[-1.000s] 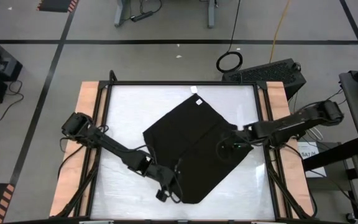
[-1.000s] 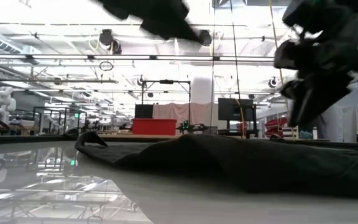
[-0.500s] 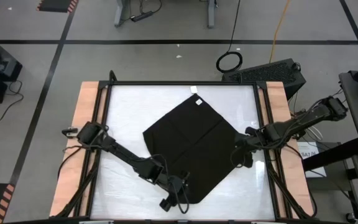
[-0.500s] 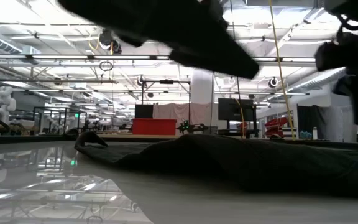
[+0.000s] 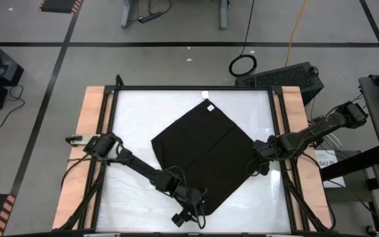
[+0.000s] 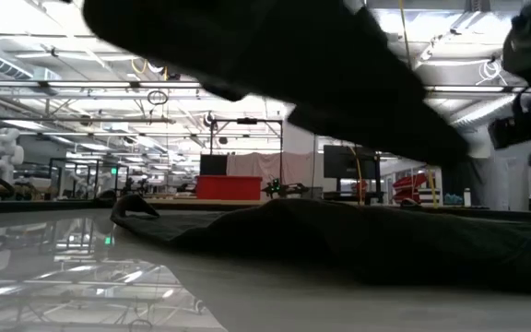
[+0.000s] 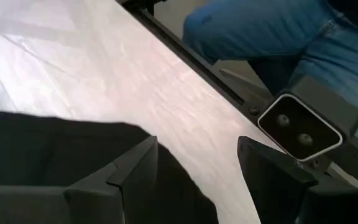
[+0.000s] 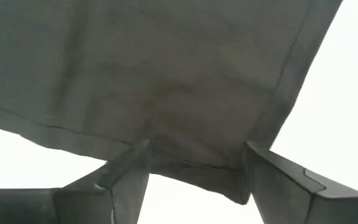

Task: Roll towel
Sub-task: Roll the black towel

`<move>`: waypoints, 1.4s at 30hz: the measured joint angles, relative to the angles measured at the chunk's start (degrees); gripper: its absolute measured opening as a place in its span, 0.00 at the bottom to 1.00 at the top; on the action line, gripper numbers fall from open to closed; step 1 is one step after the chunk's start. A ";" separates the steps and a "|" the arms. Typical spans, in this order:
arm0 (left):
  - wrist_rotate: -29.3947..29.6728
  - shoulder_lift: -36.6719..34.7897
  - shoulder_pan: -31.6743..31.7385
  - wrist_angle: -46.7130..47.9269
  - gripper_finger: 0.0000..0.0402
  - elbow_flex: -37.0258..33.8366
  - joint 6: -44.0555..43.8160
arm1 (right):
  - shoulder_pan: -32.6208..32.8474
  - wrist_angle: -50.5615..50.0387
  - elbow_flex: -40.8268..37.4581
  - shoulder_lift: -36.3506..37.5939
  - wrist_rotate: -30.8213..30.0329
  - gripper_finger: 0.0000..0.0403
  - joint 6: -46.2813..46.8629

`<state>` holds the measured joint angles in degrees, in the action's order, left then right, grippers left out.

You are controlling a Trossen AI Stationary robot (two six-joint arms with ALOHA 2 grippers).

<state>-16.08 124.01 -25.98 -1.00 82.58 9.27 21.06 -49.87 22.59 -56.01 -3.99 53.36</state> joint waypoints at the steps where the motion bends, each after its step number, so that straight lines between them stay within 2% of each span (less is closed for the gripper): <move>1: -0.11 0.26 0.07 0.11 0.55 0.45 0.10 | 0.00 -0.06 0.12 0.06 -0.06 0.58 0.02; 5: -1.01 1.59 1.27 0.75 0.47 1.32 0.08 | 0.07 0.43 0.37 0.25 -0.15 0.51 0.20; 10: 1.22 2.48 2.99 2.59 0.31 1.38 0.12 | 0.07 6.90 -1.28 0.13 1.97 0.40 0.04; 14: 1.18 4.63 3.32 3.46 0.22 1.54 0.63 | 0.07 9.97 -3.53 0.12 2.01 0.34 1.05; 17: 0.30 5.50 3.08 3.26 0.21 1.64 1.87 | 0.07 10.64 -4.11 0.48 1.82 0.32 1.34; 20: 4.28 5.51 2.54 3.70 0.25 1.64 3.18 | 0.04 12.43 -4.30 0.40 1.96 0.29 0.00; 22: 4.98 5.45 2.56 4.29 0.27 1.64 4.68 | 0.04 12.93 -4.40 0.37 2.00 0.24 -0.87; 24: 5.37 5.29 2.54 4.93 0.25 1.63 5.24 | 0.04 13.19 -4.48 0.32 1.97 0.17 -1.37; 27: 5.56 4.99 2.54 7.09 0.13 2.51 6.27 | 0.04 14.11 -4.63 0.24 2.63 0.04 -2.85; 29: 6.06 4.51 2.62 8.96 0.04 3.13 7.47 | 0.04 14.53 -4.24 0.24 2.91 0.02 -3.49; 35: 11.21 -1.38 2.76 16.25 0.01 3.15 10.62 | 0.07 11.81 2.34 0.19 1.00 0.00 -8.02; 42: 23.90 -16.02 2.23 33.20 0.01 3.28 8.73 | -0.11 4.87 18.70 0.22 -9.56 0.00 -18.62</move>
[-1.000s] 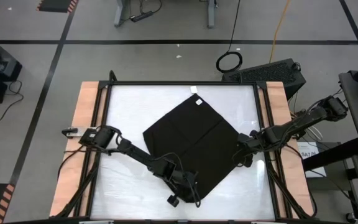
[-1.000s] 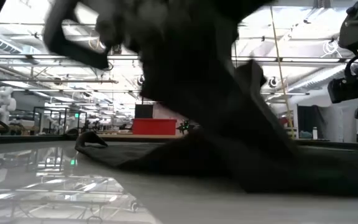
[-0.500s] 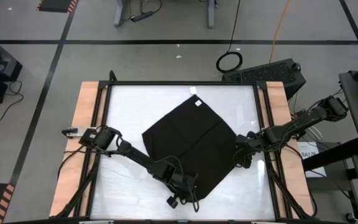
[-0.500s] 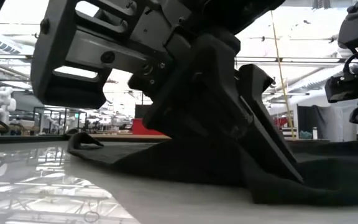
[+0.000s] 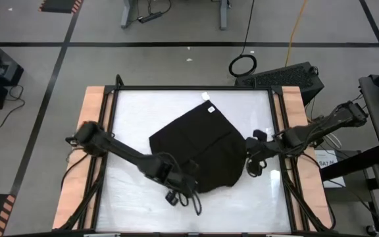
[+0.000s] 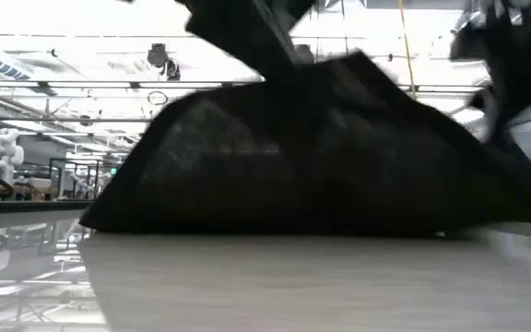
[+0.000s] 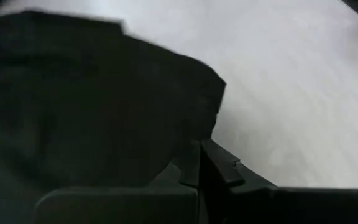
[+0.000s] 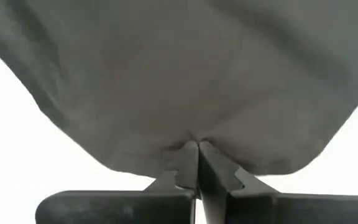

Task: Roll towel
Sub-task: Roll the black towel

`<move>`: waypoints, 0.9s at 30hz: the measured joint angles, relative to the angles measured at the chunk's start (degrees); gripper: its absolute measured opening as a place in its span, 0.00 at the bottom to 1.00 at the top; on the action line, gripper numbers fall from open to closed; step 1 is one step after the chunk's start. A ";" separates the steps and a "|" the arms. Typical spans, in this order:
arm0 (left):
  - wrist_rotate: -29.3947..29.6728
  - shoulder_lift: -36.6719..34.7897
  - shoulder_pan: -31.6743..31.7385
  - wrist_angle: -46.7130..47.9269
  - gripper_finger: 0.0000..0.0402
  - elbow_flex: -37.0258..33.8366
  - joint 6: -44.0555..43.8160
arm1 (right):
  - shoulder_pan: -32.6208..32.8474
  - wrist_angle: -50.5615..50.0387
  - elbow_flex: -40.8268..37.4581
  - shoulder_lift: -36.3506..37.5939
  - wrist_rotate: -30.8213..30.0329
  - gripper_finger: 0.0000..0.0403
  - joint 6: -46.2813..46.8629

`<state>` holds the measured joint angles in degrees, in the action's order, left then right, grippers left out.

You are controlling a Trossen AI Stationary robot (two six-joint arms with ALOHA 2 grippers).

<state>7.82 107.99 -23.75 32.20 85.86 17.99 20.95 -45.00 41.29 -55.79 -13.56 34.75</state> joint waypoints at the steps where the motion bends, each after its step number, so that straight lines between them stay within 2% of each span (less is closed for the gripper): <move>1: 2.02 -2.09 -0.24 2.26 0.00 0.00 -1.10 | -0.02 -1.13 2.41 0.00 -1.91 0.00 -1.83; 5: 11.54 -9.23 -1.62 12.02 0.00 0.24 -7.80 | -1.38 -1.68 11.14 0.01 -7.11 0.00 -9.90; 9: 19.27 -11.51 -2.67 22.03 0.00 0.07 -14.65 | -5.29 -2.77 16.80 -0.69 -7.91 0.00 -17.31; 12: 28.09 -12.59 -3.51 31.42 0.00 0.07 -21.85 | -8.07 -4.83 19.81 -1.06 -11.74 0.00 -19.00; 16: 38.61 -12.42 -4.85 42.97 0.00 0.07 -36.26 | -8.54 -5.55 21.43 -1.26 -10.33 0.00 -19.00; 18: 40.11 -12.59 -5.32 47.42 0.00 0.07 -40.67 | -7.93 -5.88 21.78 -1.29 -8.78 0.00 -19.23; 21: 42.53 -12.56 -5.06 49.75 0.00 0.07 -40.65 | -9.21 -5.85 23.74 -1.33 -8.62 0.00 -21.84; 27: 56.15 -17.13 0.29 51.31 0.00 3.14 -34.57 | -15.39 -1.06 33.92 -1.33 -13.36 0.00 -32.90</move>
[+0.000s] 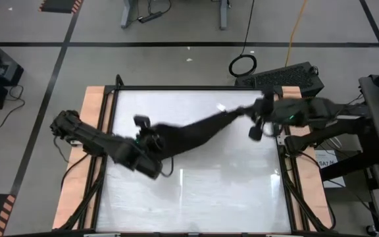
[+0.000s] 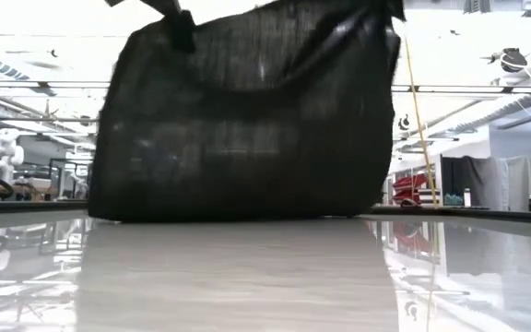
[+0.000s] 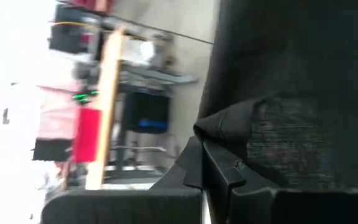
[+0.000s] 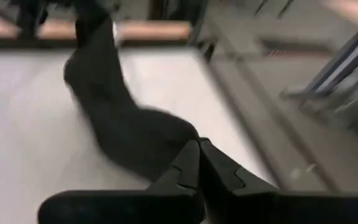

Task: Roll towel
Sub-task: Roll the black towel

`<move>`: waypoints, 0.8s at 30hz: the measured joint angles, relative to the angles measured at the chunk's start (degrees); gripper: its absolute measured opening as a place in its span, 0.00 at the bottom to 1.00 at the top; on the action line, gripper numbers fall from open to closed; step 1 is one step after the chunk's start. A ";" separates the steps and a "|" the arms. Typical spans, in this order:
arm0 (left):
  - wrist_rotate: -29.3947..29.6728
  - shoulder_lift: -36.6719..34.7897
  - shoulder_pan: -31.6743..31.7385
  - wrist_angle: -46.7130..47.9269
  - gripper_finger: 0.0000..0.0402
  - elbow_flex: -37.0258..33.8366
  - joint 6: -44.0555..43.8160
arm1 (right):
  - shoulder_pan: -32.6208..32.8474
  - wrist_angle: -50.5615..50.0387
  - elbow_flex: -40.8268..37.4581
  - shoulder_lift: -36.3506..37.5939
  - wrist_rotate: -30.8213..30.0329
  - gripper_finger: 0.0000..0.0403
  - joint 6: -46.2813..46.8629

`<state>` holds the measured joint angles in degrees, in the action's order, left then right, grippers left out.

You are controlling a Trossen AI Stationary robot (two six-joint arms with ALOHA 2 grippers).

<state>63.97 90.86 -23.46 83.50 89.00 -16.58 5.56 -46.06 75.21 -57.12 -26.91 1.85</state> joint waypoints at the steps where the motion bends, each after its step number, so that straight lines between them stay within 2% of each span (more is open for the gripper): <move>1: 2.17 -1.05 1.25 -0.17 0.00 1.30 1.46 | -0.92 1.33 1.84 0.01 -0.39 0.00 -2.80; 5: 11.80 -6.16 5.95 -3.36 0.00 7.86 11.60 | -4.56 6.91 9.38 -0.21 -0.46 0.00 -12.10; 7: 12.56 -8.79 8.26 -8.57 0.00 11.14 18.80 | -5.84 8.22 12.98 -0.60 -0.43 0.00 -15.82; 10: 6.41 -12.30 11.84 -18.21 0.00 14.39 29.12 | -7.63 7.55 18.41 -2.17 -0.16 0.00 -19.23; 15: -4.03 -16.00 18.43 -31.56 0.00 14.72 41.35 | -12.54 3.27 25.06 -6.17 0.25 0.00 -22.28; 19: -11.68 -15.85 25.30 -35.23 0.00 14.70 47.15 | -18.16 0.09 27.56 -9.41 3.04 0.00 -24.16; 24: -18.22 -13.61 33.89 -37.87 0.00 14.61 50.51 | -25.61 -1.63 27.70 -11.97 7.32 0.00 -26.51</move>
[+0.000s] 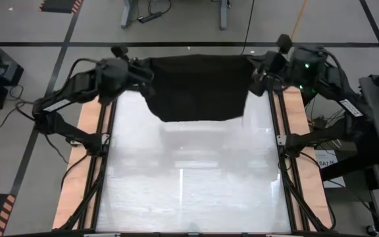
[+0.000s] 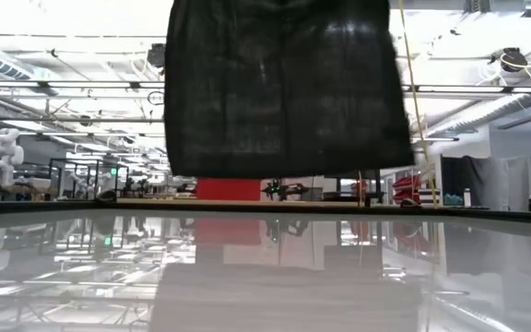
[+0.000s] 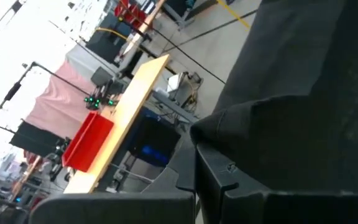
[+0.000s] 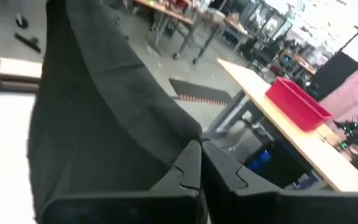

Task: Roll towel
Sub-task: Roll the black towel

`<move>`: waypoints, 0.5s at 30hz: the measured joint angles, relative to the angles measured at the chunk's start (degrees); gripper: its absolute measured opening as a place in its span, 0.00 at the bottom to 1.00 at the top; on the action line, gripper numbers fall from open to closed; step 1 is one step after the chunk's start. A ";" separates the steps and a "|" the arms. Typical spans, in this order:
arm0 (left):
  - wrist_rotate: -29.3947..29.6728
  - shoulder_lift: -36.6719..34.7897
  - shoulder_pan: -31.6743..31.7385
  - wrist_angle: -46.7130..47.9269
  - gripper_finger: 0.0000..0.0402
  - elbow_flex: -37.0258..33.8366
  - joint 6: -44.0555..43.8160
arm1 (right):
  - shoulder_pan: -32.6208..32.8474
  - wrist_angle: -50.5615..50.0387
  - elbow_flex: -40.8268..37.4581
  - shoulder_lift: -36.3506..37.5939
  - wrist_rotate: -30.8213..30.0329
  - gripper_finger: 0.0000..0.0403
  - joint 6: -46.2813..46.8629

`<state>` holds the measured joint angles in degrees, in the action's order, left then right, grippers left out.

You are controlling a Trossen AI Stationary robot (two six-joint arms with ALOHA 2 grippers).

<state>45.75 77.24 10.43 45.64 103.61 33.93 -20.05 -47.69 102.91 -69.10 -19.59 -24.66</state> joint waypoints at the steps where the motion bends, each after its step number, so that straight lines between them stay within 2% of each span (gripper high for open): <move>1: -1.52 0.25 1.27 -0.61 0.00 0.00 0.15 | -1.30 -0.01 0.00 -0.21 1.31 0.00 -0.18; 4: -3.81 0.36 3.33 -0.25 0.00 0.00 0.61 | -4.01 -0.95 0.02 -0.42 6.88 0.00 0.31; 7: -8.41 0.22 2.33 4.25 0.00 0.02 -2.96 | -4.27 -6.35 0.03 -0.40 11.86 0.00 1.77; 11: -16.74 0.08 -1.75 16.10 0.00 -0.60 -10.81 | -2.05 -19.19 -1.58 -0.15 21.29 0.00 5.55; 15: -22.22 0.00 -8.75 21.71 0.00 -7.07 -19.09 | 3.06 -27.78 -9.21 1.56 31.01 0.00 10.46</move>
<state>23.53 77.24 1.68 67.34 96.54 14.84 -16.99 -75.47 93.71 -67.54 11.42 -14.20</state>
